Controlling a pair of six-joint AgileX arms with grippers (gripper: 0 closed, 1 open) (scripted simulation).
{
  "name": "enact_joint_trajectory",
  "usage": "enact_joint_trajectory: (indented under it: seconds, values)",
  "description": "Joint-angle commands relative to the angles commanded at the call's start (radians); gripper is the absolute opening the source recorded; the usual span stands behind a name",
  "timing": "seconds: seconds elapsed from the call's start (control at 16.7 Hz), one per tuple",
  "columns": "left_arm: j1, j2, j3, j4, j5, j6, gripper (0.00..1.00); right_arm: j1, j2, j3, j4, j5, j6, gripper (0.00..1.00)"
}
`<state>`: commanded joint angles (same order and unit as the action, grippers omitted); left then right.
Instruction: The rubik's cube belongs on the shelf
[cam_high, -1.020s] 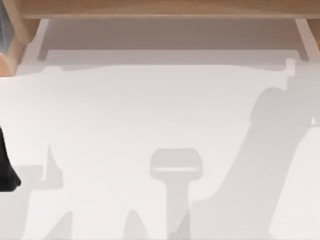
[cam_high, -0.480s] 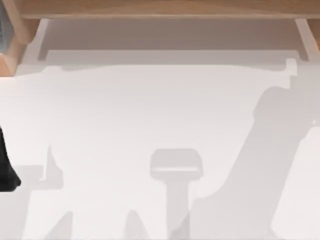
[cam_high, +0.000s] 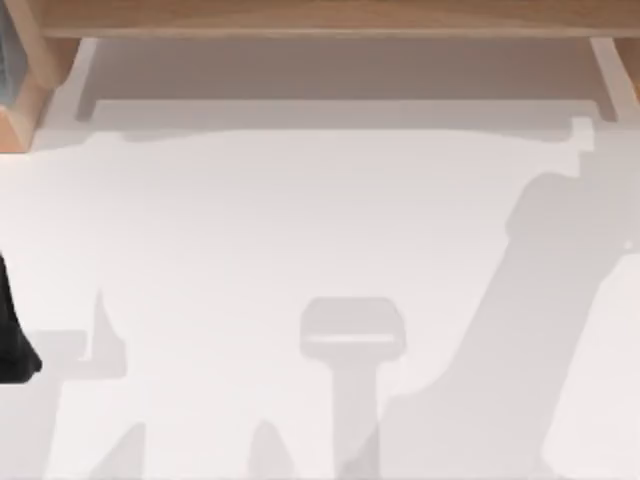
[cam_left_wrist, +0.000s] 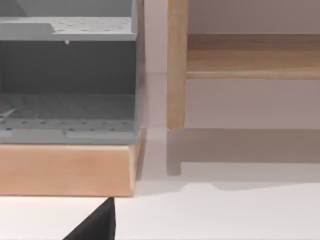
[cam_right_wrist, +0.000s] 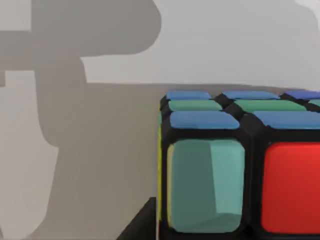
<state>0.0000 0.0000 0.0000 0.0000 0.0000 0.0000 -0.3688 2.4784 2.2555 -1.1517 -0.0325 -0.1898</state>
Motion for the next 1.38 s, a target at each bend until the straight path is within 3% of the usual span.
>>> enact_joint_trajectory:
  seconds: [0.66,1.38]
  values:
    - [0.0,0.0,0.0,0.0,0.0,0.0,1.0,-0.005,-0.005,0.005,-0.016,-0.002,-0.006,0.0]
    - [0.0,0.0,0.0,0.0,0.0,0.0,1.0,-0.004,0.017,0.152,-0.134,0.0,0.001,0.0]
